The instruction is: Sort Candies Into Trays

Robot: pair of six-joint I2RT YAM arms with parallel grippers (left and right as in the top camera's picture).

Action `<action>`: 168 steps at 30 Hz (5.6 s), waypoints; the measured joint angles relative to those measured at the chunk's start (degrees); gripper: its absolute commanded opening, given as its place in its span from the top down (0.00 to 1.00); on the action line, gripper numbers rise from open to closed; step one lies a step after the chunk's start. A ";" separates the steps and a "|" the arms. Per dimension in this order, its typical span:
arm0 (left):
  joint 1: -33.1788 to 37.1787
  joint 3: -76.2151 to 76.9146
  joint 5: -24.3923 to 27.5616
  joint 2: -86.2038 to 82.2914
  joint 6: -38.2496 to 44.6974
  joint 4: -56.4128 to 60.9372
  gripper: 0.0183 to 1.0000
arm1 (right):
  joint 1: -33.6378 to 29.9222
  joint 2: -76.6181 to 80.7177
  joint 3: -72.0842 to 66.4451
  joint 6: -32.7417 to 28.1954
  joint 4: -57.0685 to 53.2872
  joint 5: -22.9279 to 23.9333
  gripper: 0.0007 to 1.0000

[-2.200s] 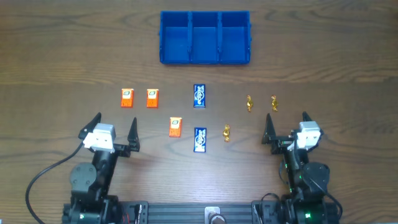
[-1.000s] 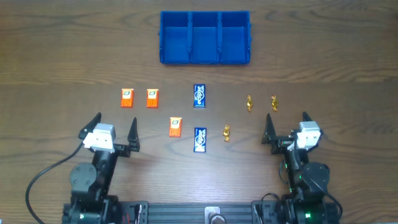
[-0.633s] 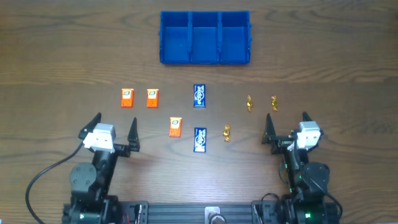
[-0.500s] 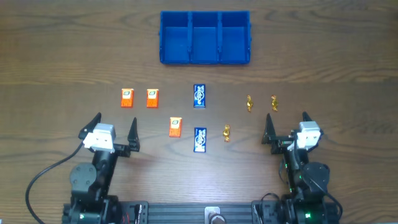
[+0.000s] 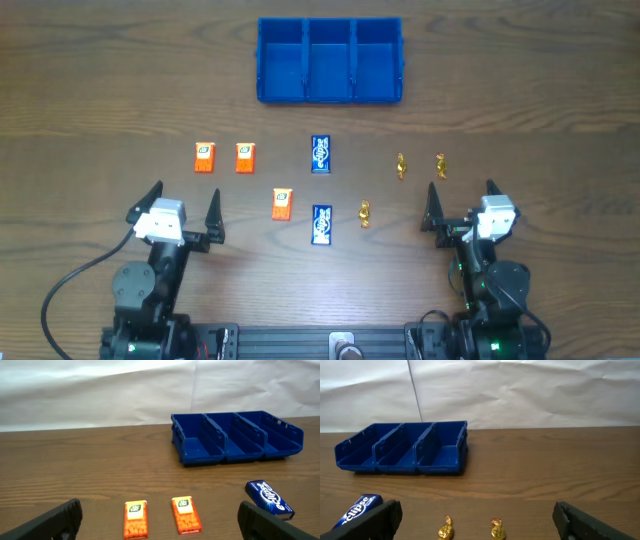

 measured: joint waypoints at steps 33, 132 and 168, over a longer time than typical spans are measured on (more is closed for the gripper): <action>0.02 56.94 -6.69 74.79 -3.98 -40.04 0.00 | 0.00 -0.04 -0.09 0.00 0.09 0.00 0.00; -18.21 120.32 -16.35 127.36 -18.29 -45.90 0.74 | 0.00 -0.04 -0.09 0.00 0.07 -0.02 0.00; -15.10 120.37 -12.48 129.79 -19.76 -46.12 0.17 | 0.00 -0.04 -0.09 0.00 0.07 -0.02 0.00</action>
